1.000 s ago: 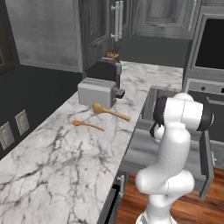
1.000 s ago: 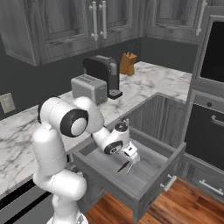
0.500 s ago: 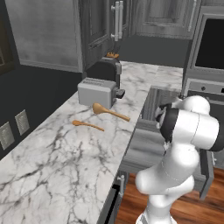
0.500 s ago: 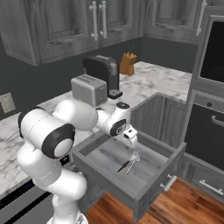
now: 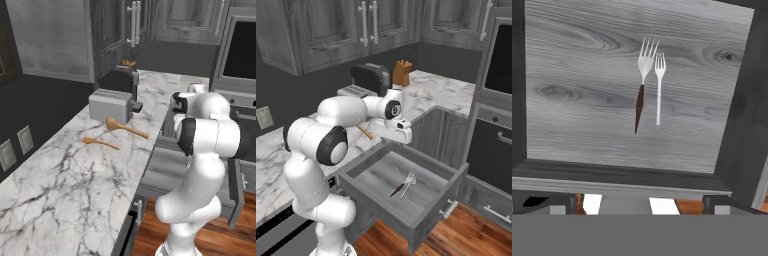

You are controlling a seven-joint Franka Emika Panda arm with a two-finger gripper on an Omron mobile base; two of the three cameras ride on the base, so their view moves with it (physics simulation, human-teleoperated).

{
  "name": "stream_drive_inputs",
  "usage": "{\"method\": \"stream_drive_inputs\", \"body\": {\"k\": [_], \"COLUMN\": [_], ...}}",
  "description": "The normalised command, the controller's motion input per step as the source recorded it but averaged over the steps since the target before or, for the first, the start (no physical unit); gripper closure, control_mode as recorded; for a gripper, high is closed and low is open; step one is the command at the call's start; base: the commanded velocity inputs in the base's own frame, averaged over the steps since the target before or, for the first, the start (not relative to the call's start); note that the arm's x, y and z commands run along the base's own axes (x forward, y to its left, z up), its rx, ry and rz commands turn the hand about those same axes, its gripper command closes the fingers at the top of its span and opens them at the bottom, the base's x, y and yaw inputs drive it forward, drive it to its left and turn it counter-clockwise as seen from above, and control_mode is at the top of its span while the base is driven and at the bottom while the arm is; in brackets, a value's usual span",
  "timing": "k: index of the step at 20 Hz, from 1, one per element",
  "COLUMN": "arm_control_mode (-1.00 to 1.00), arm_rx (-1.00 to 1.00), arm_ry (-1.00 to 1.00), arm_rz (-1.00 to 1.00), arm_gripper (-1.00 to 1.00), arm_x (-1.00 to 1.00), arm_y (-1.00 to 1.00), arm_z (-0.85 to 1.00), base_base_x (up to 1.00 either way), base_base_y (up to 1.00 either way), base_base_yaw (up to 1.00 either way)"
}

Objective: Organize the utensils by type. Pick up the wooden spoons from the counter and place them in the open cabinet. Then pick up the metallic utensils from the counter and place them in the open drawer.

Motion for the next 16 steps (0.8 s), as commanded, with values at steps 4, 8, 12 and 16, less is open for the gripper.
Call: {"method": "stream_drive_inputs", "body": {"k": [4,8,12,16], "arm_control_mode": [-1.0,-1.0,-1.0,-1.0], "arm_rx": [0.03,0.03,0.13,0.01], "arm_ry": [0.0,-0.02,-0.04,0.0], "arm_rz": [0.0,0.02,0.41,0.65], "arm_gripper": [-1.0,-1.0,-1.0,-1.0], "arm_x": [0.0,0.01,0.03,0.01], "arm_y": [-0.05,-0.01,0.04,0.19], "arm_z": [0.0,-0.01,-0.02,-0.02], "base_base_x": [0.0,0.0,0.0,0.0], "base_base_y": [0.0,0.0,0.0,0.0], "base_base_yaw": [0.0,0.0,0.0,0.0]}}
